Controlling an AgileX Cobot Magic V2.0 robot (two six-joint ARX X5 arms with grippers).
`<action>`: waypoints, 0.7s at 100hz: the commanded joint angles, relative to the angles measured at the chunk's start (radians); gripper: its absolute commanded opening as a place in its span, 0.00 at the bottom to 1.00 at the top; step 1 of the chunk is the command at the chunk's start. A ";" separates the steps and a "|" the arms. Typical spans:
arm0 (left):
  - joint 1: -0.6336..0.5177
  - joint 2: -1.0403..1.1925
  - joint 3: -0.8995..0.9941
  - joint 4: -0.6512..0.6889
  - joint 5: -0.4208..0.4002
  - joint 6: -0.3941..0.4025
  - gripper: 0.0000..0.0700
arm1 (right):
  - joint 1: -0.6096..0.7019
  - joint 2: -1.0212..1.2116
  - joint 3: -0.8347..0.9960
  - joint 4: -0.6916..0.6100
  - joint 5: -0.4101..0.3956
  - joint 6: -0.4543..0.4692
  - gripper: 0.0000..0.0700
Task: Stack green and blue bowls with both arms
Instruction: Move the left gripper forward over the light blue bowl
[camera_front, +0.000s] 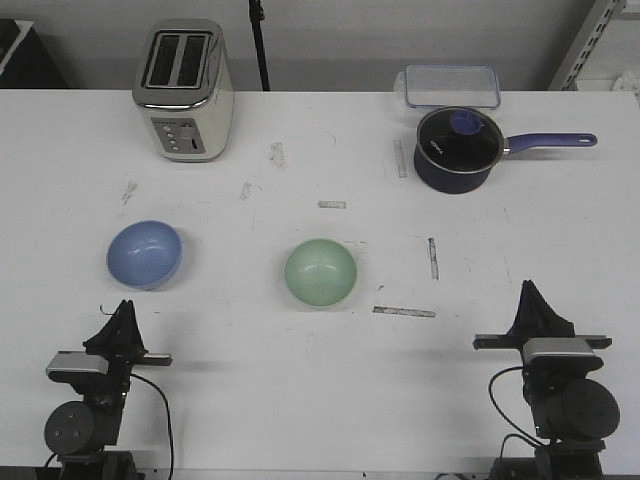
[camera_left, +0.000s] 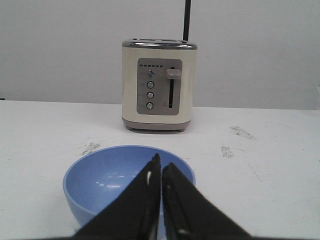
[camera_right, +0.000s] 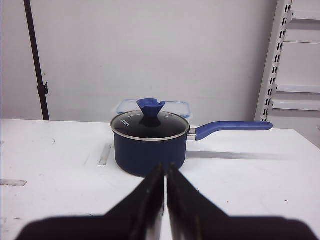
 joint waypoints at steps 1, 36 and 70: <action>-0.002 -0.002 -0.022 0.012 -0.002 0.004 0.00 | 0.000 0.000 0.001 0.014 0.000 -0.005 0.01; -0.002 -0.002 -0.022 0.008 -0.008 0.004 0.00 | 0.000 0.000 0.001 0.013 0.000 -0.005 0.01; -0.002 0.003 0.023 -0.017 -0.048 -0.075 0.00 | 0.000 0.000 0.001 0.014 0.000 -0.005 0.01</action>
